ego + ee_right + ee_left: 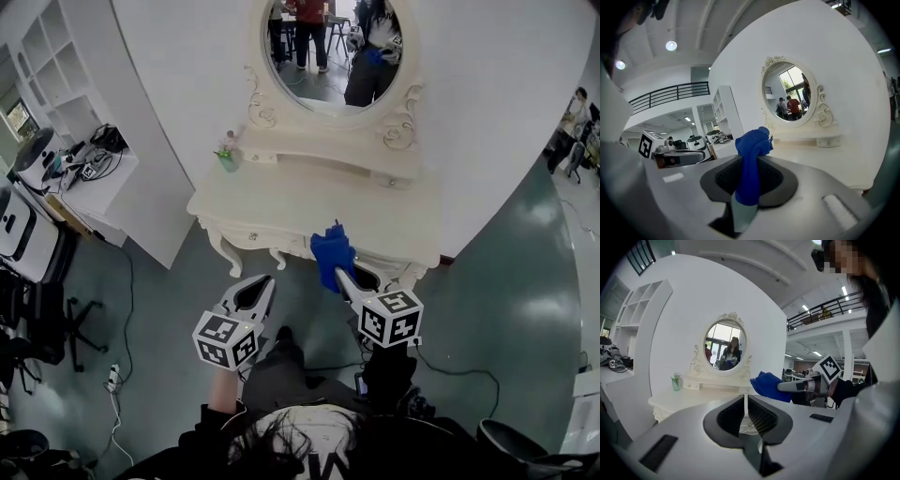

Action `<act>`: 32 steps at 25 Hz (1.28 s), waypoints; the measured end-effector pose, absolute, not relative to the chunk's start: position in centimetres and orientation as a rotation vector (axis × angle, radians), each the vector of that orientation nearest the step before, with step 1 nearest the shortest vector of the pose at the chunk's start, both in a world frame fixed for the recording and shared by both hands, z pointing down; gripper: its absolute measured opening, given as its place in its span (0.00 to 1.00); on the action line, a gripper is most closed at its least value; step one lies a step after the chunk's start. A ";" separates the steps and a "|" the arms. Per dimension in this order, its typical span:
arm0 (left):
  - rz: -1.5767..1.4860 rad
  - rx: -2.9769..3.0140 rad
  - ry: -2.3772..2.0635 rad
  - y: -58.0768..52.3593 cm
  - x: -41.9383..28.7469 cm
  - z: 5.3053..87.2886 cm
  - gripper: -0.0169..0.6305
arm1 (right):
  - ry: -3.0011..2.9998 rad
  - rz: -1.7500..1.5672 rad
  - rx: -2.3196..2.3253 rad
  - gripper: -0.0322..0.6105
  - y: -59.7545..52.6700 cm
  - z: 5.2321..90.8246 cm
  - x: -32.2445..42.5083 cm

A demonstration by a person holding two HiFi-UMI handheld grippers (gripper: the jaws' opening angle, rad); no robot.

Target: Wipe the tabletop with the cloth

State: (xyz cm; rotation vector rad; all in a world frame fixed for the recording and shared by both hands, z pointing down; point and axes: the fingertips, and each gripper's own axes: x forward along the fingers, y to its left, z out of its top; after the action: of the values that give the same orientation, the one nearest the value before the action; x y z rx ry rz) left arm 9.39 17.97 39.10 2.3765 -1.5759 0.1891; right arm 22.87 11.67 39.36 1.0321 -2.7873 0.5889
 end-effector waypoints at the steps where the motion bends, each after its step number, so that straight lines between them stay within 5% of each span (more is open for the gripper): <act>1: 0.193 2.372 -1.583 17.8 9.1 39.2 0.03 | -2.786 0.593 1.025 0.19 11.4 39.5 22.6; 32: 0.246 2.510 -1.378 -0.9 -5.3 40.0 0.03 | -2.658 0.582 1.137 0.19 -6.2 40.2 7.2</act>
State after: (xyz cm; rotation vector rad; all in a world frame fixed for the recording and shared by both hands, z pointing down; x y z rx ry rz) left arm -5.28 -0.93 39.95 2.5098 -1.3784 0.2459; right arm 7.19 -6.21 40.16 1.1369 -2.6583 0.5820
